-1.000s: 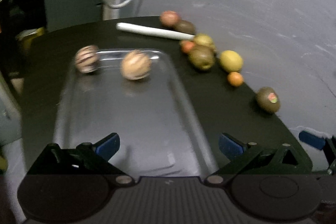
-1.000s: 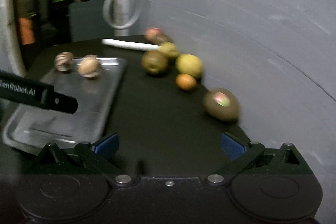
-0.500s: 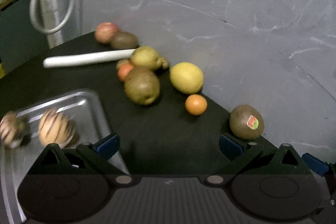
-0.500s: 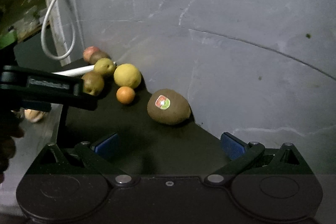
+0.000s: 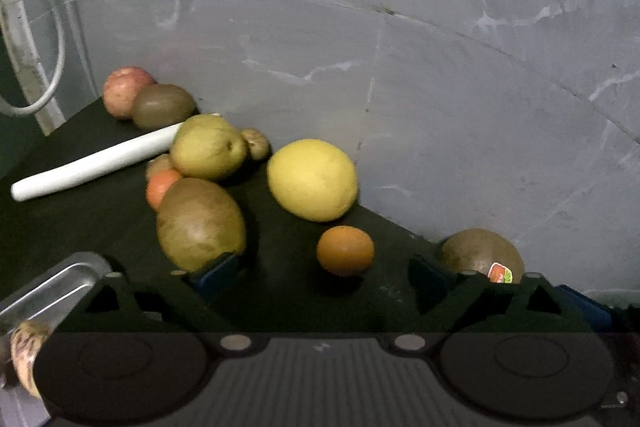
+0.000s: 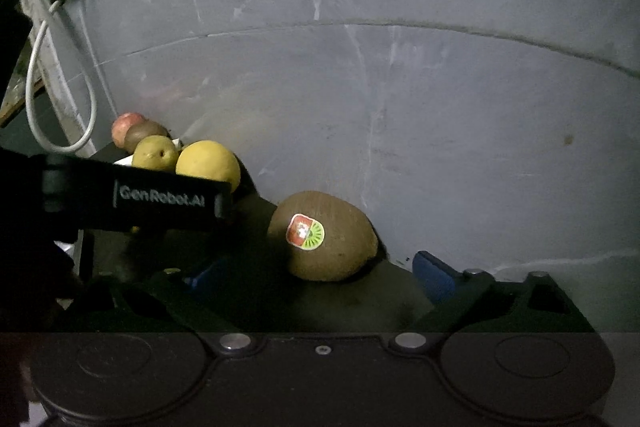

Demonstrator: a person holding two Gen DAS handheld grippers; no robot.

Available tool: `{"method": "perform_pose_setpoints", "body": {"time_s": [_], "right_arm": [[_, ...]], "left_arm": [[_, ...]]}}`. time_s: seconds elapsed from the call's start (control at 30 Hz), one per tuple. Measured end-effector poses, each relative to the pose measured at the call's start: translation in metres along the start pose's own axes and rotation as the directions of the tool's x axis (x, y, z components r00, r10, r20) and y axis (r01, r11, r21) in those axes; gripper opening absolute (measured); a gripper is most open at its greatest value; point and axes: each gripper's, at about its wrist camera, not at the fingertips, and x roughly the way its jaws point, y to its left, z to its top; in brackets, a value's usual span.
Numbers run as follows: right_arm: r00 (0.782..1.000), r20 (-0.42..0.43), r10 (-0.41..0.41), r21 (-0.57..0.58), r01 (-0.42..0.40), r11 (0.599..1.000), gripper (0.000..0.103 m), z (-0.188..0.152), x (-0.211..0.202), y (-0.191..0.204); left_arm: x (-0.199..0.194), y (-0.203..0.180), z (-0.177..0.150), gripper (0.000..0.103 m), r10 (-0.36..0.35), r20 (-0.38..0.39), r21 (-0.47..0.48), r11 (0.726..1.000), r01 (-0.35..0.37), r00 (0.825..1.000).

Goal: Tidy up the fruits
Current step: 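Grasp the tangerine with the left tool while the right tool grasps the kiwi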

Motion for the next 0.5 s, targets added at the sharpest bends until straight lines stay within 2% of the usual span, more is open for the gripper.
{"method": "perform_pose_setpoints", "body": {"time_s": [0.3,0.5], "right_arm": [[1.000,-0.005,-0.018,0.049,0.018,0.999,0.085,0.004,0.021,0.004],[1.000,-0.012,-0.018,0.081,0.019,0.997,0.080,0.008,0.034,0.006]], "left_arm": [[0.023,0.003,0.007,0.074,-0.035,-0.027,0.011,0.999,0.035,0.999],[0.032,0.004,0.008,0.057,-0.063,-0.038,0.008,0.998,0.064,0.997]]}}
